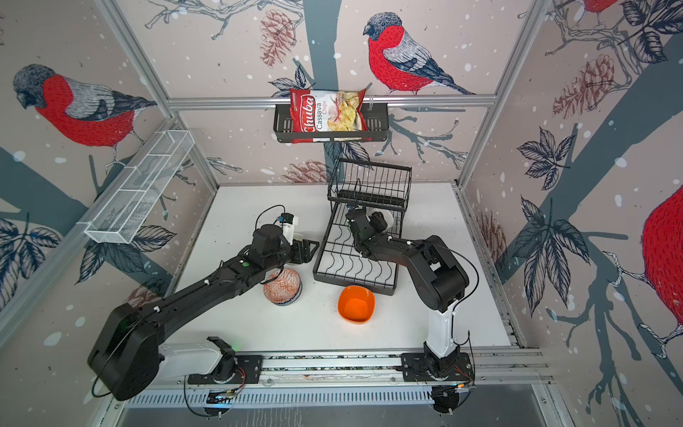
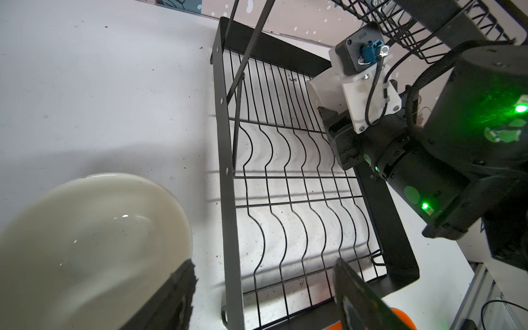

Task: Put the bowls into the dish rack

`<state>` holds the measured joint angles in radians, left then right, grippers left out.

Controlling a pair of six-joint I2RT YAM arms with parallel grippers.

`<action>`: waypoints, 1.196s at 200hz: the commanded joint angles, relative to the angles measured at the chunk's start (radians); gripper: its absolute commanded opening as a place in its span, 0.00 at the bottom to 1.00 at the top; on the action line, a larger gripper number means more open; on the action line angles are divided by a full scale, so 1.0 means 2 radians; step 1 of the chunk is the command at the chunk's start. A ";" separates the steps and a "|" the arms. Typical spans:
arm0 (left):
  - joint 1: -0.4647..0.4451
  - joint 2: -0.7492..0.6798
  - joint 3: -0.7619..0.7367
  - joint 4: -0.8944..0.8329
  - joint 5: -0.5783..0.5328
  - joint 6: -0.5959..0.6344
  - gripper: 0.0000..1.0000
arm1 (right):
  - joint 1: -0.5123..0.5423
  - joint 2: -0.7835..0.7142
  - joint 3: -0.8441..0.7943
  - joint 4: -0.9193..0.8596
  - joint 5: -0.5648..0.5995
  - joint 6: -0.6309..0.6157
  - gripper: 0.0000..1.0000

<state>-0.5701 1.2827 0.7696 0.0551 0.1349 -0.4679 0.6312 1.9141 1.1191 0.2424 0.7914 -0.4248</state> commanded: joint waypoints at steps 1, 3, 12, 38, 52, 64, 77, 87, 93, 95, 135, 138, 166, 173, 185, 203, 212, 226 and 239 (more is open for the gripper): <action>0.002 0.000 -0.003 0.001 -0.003 0.007 0.76 | -0.006 0.007 0.010 0.025 0.018 -0.009 0.51; 0.002 0.000 -0.003 0.001 -0.003 0.007 0.76 | -0.007 0.007 0.010 0.024 0.017 -0.009 0.51; 0.002 0.001 -0.003 0.001 -0.003 0.006 0.76 | -0.009 0.009 0.013 0.021 0.013 -0.007 0.51; 0.002 0.001 -0.005 0.003 -0.002 0.006 0.76 | -0.012 0.019 0.014 0.024 0.010 -0.011 0.52; 0.001 0.001 -0.006 0.004 -0.002 0.006 0.76 | -0.014 0.026 0.016 0.026 0.011 -0.012 0.52; 0.002 0.002 -0.005 0.004 -0.001 0.006 0.76 | -0.013 0.031 0.018 0.026 0.011 -0.014 0.53; 0.002 0.002 -0.006 0.004 -0.001 0.005 0.76 | -0.012 0.037 0.019 0.030 0.014 -0.017 0.53; 0.003 0.003 -0.006 0.004 -0.001 0.005 0.76 | -0.012 0.040 0.021 0.029 0.014 -0.017 0.53; 0.003 0.003 -0.006 0.004 -0.001 0.005 0.76 | -0.011 0.042 0.022 0.029 0.016 -0.018 0.54; 0.002 0.003 -0.007 0.004 -0.001 0.005 0.76 | -0.011 0.042 0.022 0.029 0.016 -0.018 0.54; 0.003 0.004 -0.013 0.011 -0.001 0.003 0.76 | -0.001 0.058 0.026 0.042 0.031 -0.034 0.57; 0.003 0.004 -0.013 0.011 -0.001 0.003 0.76 | 0.000 0.060 0.026 0.043 0.032 -0.035 0.57; 0.003 0.004 -0.015 0.010 0.000 0.003 0.76 | 0.004 0.070 0.028 0.049 0.042 -0.046 0.58; 0.003 0.004 -0.015 0.010 0.000 0.003 0.76 | 0.004 0.071 0.028 0.049 0.043 -0.046 0.58; 0.004 0.002 -0.017 0.011 0.000 0.005 0.76 | 0.004 0.072 0.029 0.047 0.042 -0.046 0.60; 0.005 0.002 -0.018 0.011 -0.002 0.005 0.76 | 0.005 0.075 0.031 0.047 0.042 -0.049 0.65; 0.005 0.002 -0.018 0.011 -0.001 0.004 0.76 | 0.005 0.078 0.034 0.047 0.042 -0.049 0.67; 0.005 0.002 -0.018 0.012 -0.001 0.005 0.76 | 0.007 0.083 0.038 0.043 0.040 -0.050 0.69; 0.005 0.003 -0.018 0.011 -0.001 0.005 0.76 | 0.008 0.088 0.042 0.043 0.040 -0.051 0.71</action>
<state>-0.5621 1.2903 0.7353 0.0631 0.1314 -0.4671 0.6411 2.0747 1.1877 0.3290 0.8593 -0.5213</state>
